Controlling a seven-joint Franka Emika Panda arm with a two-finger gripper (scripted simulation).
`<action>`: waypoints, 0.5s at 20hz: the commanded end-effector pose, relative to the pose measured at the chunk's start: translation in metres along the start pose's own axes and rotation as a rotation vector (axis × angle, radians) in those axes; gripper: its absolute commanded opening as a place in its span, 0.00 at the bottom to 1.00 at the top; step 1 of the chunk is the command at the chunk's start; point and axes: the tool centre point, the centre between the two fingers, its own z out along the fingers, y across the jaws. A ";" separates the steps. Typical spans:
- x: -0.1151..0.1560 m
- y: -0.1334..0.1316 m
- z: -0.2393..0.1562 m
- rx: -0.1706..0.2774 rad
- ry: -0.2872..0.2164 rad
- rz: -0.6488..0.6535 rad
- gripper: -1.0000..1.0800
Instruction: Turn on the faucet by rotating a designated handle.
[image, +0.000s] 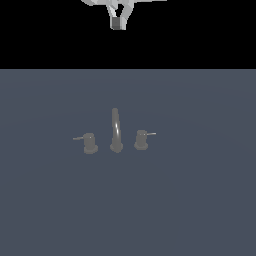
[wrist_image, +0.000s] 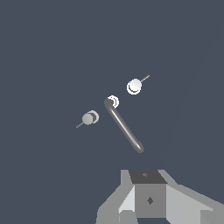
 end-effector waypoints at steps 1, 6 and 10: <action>0.019 -0.003 0.018 0.006 -0.002 0.075 0.00; 0.053 -0.005 0.058 0.010 -0.002 0.225 0.00; 0.080 -0.003 0.092 0.008 0.003 0.346 0.00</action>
